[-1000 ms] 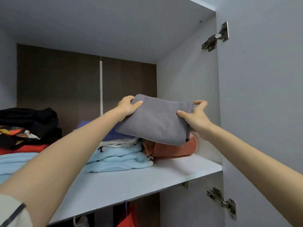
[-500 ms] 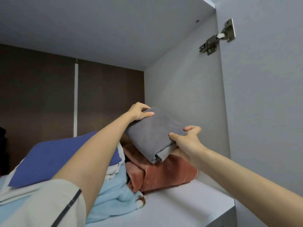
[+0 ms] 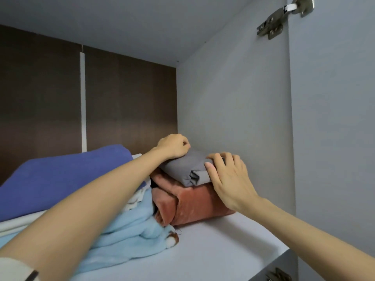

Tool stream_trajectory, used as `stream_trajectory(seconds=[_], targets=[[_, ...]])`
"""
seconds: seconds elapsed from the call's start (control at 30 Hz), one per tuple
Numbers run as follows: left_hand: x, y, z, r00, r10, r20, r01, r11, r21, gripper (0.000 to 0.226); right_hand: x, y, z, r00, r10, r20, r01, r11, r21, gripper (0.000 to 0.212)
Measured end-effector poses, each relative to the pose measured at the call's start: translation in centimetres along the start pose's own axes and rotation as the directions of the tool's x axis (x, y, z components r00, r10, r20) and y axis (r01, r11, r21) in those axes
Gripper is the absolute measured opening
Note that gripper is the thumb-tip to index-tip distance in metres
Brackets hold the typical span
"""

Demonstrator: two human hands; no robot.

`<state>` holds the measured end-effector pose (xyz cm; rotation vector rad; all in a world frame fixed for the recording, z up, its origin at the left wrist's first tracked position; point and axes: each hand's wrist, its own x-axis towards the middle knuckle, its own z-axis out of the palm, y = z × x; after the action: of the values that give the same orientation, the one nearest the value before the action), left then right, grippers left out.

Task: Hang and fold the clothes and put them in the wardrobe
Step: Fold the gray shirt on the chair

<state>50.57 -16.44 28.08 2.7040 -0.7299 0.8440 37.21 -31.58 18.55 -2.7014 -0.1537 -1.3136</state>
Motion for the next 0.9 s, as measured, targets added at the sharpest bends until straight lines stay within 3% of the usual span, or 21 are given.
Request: stream_trajectory(seconds=[0.17,0.3,0.43,0.63,0.9], targets=[[-0.2,-2.2,2.0,0.944,-0.201,0.261,0.180,0.978,0.101,0.041,1.4,-0.8,2.0,0.999,-0.042,0.018,0.043,0.998,-0.044,0.041],[-0.6,-2.8,3.9,0.877,-0.250,0.410,0.239,0.968,0.079,0.041,1.0,-1.2,2.7,0.995,-0.067,0.079,0.075,0.991,-0.114,0.054],[-1.0,-2.5,3.9,0.907,-0.235,0.348,0.242,0.970,0.023,0.042,0.1,-0.8,2.5,0.996,-0.053,0.077,0.060,0.993,-0.103,0.052],[-2.8,-1.4,1.6,0.981,-0.168,0.093,0.181,0.973,-0.142,0.038,0.0,0.1,1.0,0.995,-0.052,0.088,0.044,0.995,0.084,0.041],[-8.6,2.0,-3.4,0.994,-0.071,-0.082,0.056,0.983,-0.173,0.037,-1.4,-0.5,-3.8,0.993,0.023,-0.115,-0.001,0.982,0.190,0.034]])
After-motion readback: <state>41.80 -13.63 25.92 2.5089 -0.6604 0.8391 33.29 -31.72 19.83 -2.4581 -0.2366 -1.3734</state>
